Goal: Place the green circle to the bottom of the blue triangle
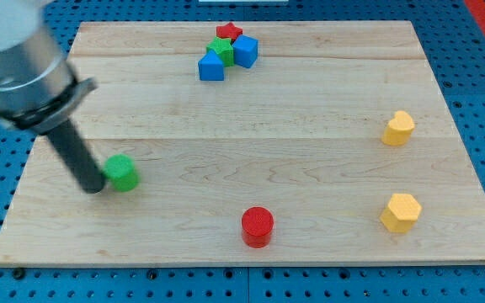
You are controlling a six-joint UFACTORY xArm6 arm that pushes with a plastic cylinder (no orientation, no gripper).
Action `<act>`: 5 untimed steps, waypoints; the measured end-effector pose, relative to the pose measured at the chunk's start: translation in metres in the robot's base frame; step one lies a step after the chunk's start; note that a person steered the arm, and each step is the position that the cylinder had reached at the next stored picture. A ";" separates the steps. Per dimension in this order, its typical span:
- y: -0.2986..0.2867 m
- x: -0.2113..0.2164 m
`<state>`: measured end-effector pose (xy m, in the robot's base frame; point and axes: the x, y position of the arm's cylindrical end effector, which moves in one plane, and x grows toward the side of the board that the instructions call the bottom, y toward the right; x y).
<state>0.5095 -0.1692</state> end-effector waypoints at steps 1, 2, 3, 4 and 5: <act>0.028 -0.002; 0.058 0.010; 0.100 -0.041; 0.100 -0.035; 0.063 -0.008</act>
<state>0.5010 -0.1060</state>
